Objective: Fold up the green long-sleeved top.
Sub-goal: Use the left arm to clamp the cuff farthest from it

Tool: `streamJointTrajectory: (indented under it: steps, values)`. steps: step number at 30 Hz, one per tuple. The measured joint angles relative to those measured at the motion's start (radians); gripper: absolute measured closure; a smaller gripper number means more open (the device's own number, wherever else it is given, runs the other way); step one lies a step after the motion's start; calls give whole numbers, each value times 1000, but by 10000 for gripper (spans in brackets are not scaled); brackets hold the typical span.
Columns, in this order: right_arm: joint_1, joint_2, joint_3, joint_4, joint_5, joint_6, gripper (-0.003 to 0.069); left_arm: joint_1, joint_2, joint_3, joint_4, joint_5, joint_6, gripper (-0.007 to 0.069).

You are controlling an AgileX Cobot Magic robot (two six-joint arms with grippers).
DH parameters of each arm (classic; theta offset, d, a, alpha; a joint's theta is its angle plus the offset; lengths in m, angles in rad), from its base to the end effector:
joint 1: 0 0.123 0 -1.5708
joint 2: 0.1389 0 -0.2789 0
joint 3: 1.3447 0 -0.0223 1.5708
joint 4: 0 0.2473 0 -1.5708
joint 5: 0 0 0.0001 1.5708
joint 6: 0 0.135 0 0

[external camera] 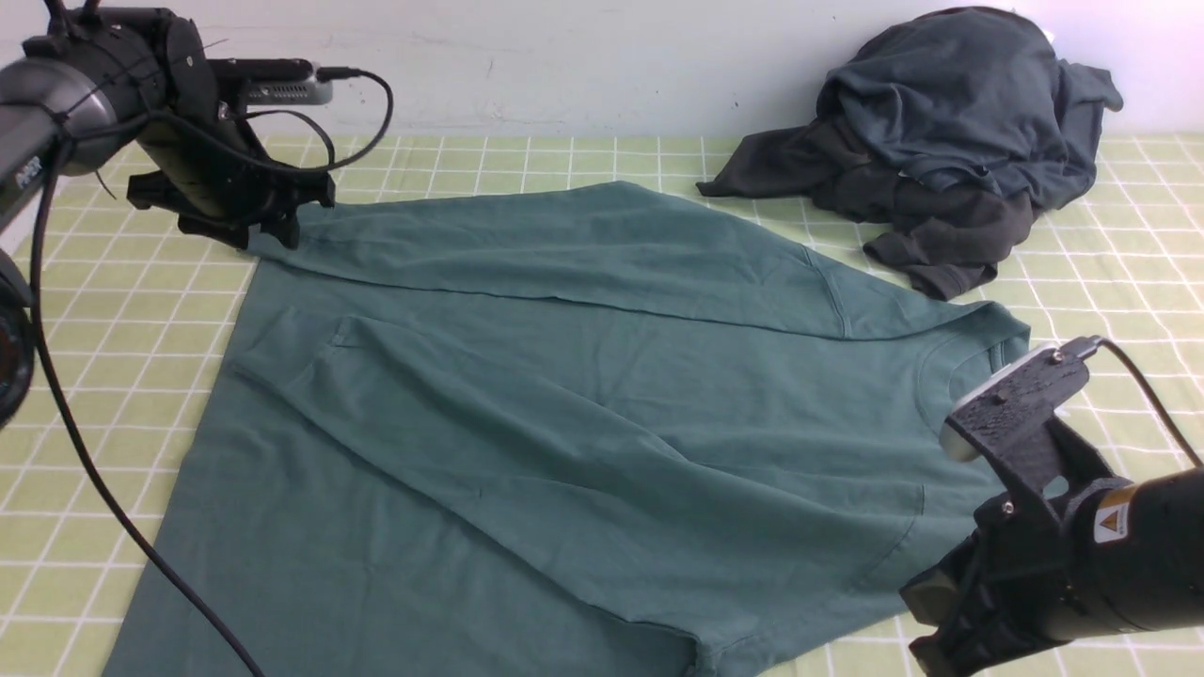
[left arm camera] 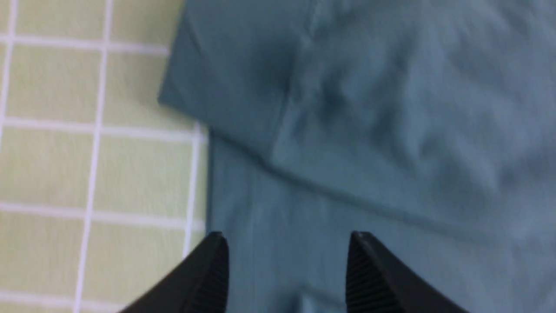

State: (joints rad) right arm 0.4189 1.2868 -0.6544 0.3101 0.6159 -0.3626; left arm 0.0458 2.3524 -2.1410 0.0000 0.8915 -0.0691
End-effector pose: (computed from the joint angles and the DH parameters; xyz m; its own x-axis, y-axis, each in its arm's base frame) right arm 0.2080 0.1187 0.1691 -0.7748 -0.4598 -0.4339 -0.5536 0.8249 0.1145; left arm 0.5406 0.0248 0.1686 -0.8438 -0.1078 -0.5258 -0.1043 0.9939 -0.0364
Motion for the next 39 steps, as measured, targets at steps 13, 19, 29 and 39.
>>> streamJointTrajectory:
  steps: [13, 19, 29, 39]
  values:
    - [0, 27, 0, 0, -35, 0, 673, 46, 170, -79, 145, -247, -323, 291]
    - [0, 84, 0, 0, -39, 0, 673, 46, 170, -82, 112, -287, -295, 583]
    - [0, 100, 0, 0, -47, 0, 673, 46, 170, -145, 0, -162, -81, 529]
    - [0, 100, 0, 0, -51, 0, 673, 46, 234, -148, 47, -264, -63, 274]
